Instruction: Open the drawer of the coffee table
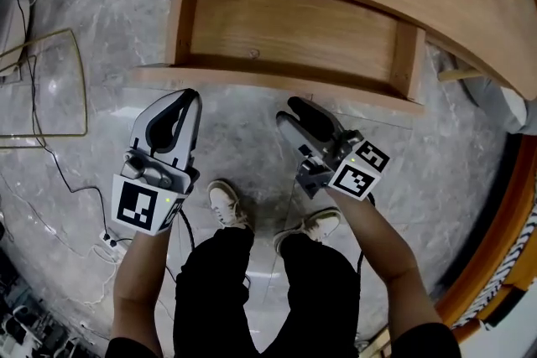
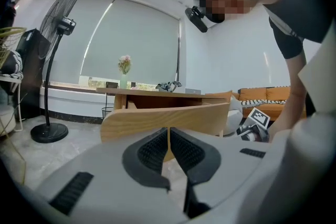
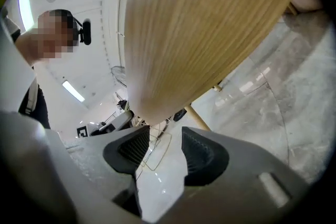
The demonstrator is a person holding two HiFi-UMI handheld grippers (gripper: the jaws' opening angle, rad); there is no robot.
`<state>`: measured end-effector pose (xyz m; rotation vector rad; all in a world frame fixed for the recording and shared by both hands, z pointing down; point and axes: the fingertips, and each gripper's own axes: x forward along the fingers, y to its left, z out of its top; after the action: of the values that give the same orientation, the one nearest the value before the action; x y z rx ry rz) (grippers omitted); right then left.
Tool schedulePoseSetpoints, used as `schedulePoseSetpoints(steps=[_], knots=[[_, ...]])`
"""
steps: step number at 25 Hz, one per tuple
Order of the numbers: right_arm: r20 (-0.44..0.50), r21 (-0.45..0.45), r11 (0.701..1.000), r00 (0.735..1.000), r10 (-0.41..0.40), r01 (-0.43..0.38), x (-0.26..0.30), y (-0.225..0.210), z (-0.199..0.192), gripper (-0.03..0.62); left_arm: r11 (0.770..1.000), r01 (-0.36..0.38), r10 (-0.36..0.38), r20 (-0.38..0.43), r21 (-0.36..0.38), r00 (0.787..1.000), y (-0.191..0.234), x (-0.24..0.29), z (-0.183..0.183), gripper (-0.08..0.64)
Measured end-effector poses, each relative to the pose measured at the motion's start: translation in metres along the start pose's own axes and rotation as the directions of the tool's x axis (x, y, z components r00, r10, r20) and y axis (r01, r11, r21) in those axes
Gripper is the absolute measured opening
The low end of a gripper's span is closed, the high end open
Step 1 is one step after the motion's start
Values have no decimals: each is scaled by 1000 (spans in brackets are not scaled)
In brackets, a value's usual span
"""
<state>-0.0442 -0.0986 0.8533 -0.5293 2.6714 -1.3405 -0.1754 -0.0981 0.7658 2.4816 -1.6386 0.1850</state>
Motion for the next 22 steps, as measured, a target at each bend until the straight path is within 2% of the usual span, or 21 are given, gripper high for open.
schedulePoseSetpoints(steps=[2,5,8,13,17,22], knots=[[-14,11,999,999,-36,36,-6,6,0,189,1000,-3,3,-22,-17,1000,-7,-5,2,18],[-15,19,996,996,-90,90,-15,18,6,134,998,-5,1,-60,-55,998,-16,-16,7,18],[-14,12,992,992,-125,125,-23,35,17,86,999,-11,5,-110,-53,994,-21,-24,14,18],[7,24,984,984,-176,176,-34,59,41,5,998,-14,4,-140,-69,990,-29,-27,36,18],[-17,5,978,978,-206,206,-39,84,60,5,995,-22,7,-151,-96,989,-33,-30,66,18],[-25,-8,967,966,-256,256,-48,122,95,5,995,-14,-2,-158,-102,987,-41,-29,121,18]])
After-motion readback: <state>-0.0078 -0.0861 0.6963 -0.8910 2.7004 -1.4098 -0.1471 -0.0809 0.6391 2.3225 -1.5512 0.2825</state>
